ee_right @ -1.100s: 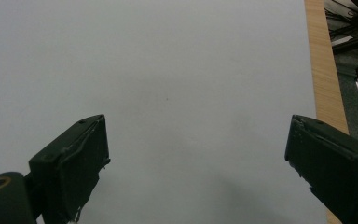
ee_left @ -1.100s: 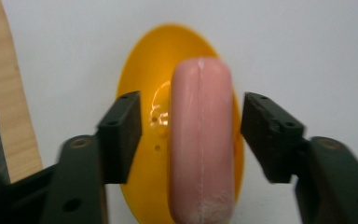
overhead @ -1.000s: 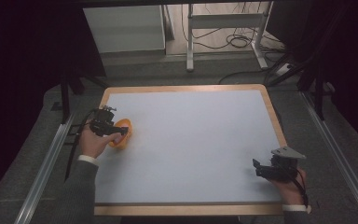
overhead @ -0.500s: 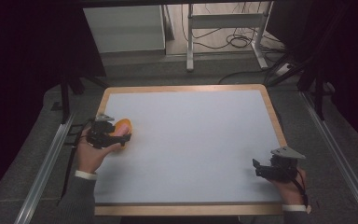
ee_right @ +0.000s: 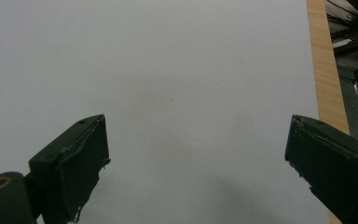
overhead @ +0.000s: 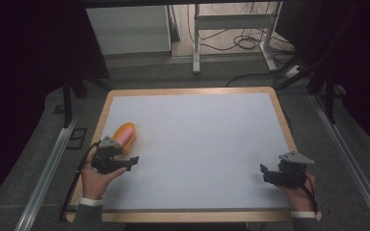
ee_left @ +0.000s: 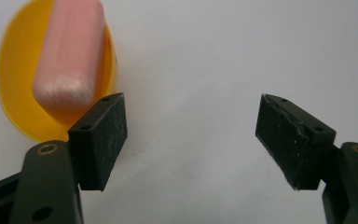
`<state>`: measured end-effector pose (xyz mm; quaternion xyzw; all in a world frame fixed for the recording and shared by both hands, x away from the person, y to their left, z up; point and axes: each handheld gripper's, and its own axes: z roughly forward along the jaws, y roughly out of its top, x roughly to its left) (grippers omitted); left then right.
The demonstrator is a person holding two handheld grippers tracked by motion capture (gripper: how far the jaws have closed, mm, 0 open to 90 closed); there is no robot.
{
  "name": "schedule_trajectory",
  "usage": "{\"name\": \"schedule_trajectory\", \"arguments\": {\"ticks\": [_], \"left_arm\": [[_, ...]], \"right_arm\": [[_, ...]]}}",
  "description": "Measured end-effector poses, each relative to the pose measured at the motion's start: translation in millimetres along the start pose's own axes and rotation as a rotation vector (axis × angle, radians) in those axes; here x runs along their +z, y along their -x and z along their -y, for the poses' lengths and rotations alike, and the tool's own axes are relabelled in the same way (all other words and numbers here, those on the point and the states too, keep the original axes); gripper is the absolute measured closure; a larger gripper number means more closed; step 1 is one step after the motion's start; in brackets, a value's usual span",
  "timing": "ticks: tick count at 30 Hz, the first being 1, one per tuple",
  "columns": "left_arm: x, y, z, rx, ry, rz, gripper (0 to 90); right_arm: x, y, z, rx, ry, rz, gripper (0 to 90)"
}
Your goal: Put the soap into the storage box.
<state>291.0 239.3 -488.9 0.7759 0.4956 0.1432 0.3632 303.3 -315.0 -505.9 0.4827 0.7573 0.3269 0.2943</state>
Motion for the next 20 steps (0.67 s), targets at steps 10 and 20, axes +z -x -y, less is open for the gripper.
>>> {"name": "schedule_trajectory", "arguments": {"ticks": [10, 20], "left_arm": [[5.0, -3.2, 20.3, -0.037, 0.001, 0.021, 25.3], [5.0, -1.9, 21.6, -0.033, -0.004, 0.024, 24.7]], "right_arm": [[0.9, -3.6, -0.8, -0.015, 0.004, -0.003, 5.8], [1.6, -4.0, -0.9, -0.021, 0.012, -0.005, 5.8]]}}
